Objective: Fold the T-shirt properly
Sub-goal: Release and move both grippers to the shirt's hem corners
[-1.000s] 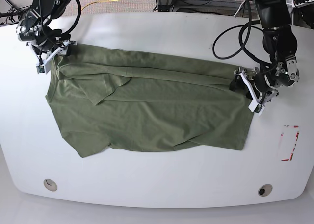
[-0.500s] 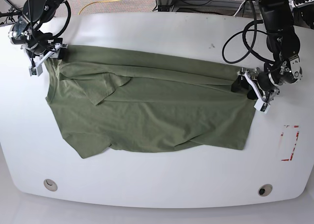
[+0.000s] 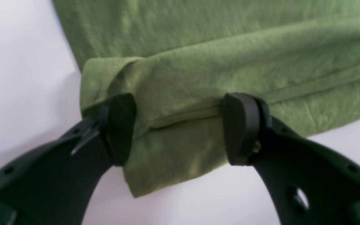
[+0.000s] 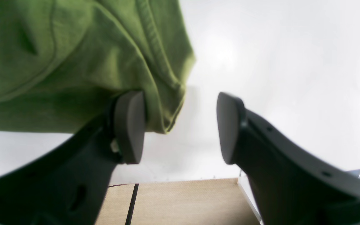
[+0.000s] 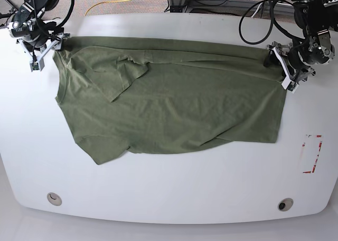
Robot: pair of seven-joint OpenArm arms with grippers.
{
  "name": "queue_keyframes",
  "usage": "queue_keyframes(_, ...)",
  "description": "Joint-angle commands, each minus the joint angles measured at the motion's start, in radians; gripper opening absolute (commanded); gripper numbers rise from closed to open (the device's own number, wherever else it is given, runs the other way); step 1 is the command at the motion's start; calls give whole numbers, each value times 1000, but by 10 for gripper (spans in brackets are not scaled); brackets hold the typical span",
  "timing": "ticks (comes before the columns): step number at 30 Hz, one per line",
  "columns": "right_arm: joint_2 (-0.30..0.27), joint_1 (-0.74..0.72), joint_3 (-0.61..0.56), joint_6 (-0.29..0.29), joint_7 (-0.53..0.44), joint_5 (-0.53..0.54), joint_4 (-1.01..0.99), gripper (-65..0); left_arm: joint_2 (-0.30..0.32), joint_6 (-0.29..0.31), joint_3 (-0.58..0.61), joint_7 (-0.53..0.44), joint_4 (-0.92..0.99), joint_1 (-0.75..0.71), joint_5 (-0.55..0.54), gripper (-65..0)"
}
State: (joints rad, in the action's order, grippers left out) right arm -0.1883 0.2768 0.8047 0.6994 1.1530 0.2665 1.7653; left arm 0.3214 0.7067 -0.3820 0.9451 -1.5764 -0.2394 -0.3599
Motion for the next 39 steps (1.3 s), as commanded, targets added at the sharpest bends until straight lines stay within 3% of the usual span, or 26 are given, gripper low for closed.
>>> queue_keyframes(1, -7, 12, 3, -1, -12, 4, 20, -308, 8, -9, -10, 79, -20, -27, 37, -243)
queue_keyframes(13, -1, 12, 3, -1, 23, 6, 149, -308, 5, -9, -58, 85, -178, -25, 37, -243)
queue_keyframes(20, 19, -20, 3, -1, 97, 146, 196, -304, 5, -9, -58, 88, -281, -25, 37, -243)
queue_keyframes(25, 31, -83, -28, -1, 98, 149, 184, -304, -9, -9, -59, 116, -287, 4, 37, -243)
queue_keyframes(30, 17, -196, -90, -1, 95, 149, 74, -306, -57, -9, -120, 119, -284, 64, 43, -242)
queue_keyframes(35, -21, -334, -97, -1, 75, 149, -86, -304, -66, -9, -128, 199, -282, 134, 45, -242)
queue_keyframes(39, -89, -491, -160, -1, 23, 149, -302, -304, -66, -9, -128, 237, -282, 180, 45, -242)
